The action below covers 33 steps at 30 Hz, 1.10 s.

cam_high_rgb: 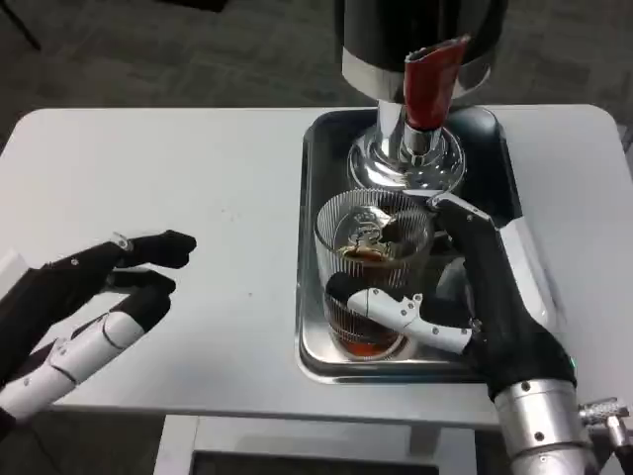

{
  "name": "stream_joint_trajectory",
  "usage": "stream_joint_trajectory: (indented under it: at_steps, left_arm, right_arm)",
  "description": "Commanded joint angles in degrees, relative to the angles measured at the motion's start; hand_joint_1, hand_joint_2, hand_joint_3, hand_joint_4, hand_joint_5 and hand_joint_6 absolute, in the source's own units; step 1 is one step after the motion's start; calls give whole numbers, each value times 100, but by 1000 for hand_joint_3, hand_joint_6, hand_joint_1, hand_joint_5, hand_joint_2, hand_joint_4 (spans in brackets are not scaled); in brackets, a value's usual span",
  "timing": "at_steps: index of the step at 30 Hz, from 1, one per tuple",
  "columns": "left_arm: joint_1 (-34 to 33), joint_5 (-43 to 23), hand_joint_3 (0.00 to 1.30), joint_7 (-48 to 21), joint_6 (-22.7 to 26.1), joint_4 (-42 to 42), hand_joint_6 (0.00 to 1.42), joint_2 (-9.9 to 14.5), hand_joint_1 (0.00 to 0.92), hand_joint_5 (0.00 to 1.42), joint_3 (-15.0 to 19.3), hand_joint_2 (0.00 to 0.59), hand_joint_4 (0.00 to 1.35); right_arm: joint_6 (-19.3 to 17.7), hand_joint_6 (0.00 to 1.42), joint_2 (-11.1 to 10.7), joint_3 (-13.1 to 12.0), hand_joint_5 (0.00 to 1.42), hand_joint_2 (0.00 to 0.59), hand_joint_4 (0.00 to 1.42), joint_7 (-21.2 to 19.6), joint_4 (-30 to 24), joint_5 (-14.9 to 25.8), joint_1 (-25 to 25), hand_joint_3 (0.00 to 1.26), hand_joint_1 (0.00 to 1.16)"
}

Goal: Grasp the cup under the faucet to collect the drink, then remove the cup.

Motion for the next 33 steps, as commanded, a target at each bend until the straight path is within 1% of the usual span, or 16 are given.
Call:
stream_joint_trajectory:
  at_steps: [1,6,9,11,15,22,25,31,33]
  left_arm:
    - [4,-47,322,2,69,-17,280,65,55,359,-1,153,284]
    - [-14,-49,322,-1,62,7,280,76,55,359,11,153,284]
    - [-48,-56,322,0,46,42,280,82,55,359,10,153,284]
    - [-66,-58,322,-8,28,66,280,90,55,359,7,153,284]
    - [-146,-69,322,-19,2,128,280,114,49,359,-4,154,284]
    - [-348,-76,322,-39,-17,273,280,140,42,359,-84,154,284]
    - [-440,-50,322,-43,-32,321,280,148,40,359,-152,154,284]
    - [-580,16,315,-73,-28,318,280,191,38,350,-364,155,271]
    - [-611,46,314,-87,-26,313,280,210,38,349,-434,155,271]
  right_arm:
    - [-181,1275,52,-76,923,239,788,-188,59,2,242,628,705]
    - [-361,1349,22,-158,998,240,842,-308,127,-1,307,673,718]
    - [-491,1418,29,-202,1068,235,889,-427,151,-12,338,714,726]
    - [-582,1424,30,-237,1133,231,936,-496,154,-1,356,777,742]
    - [-703,1424,12,-317,1224,228,1011,-526,89,33,420,848,760]
    - [-890,1424,-21,-559,1336,207,1109,-478,-239,213,606,946,810]
    - [-889,1424,-33,-620,1363,194,1131,-445,-417,265,680,982,848]
    - [-861,1424,-52,-707,1401,191,1169,-301,-824,339,870,1012,864]
    - [-889,1424,-99,-759,1417,192,1184,-207,-966,407,959,1022,870]
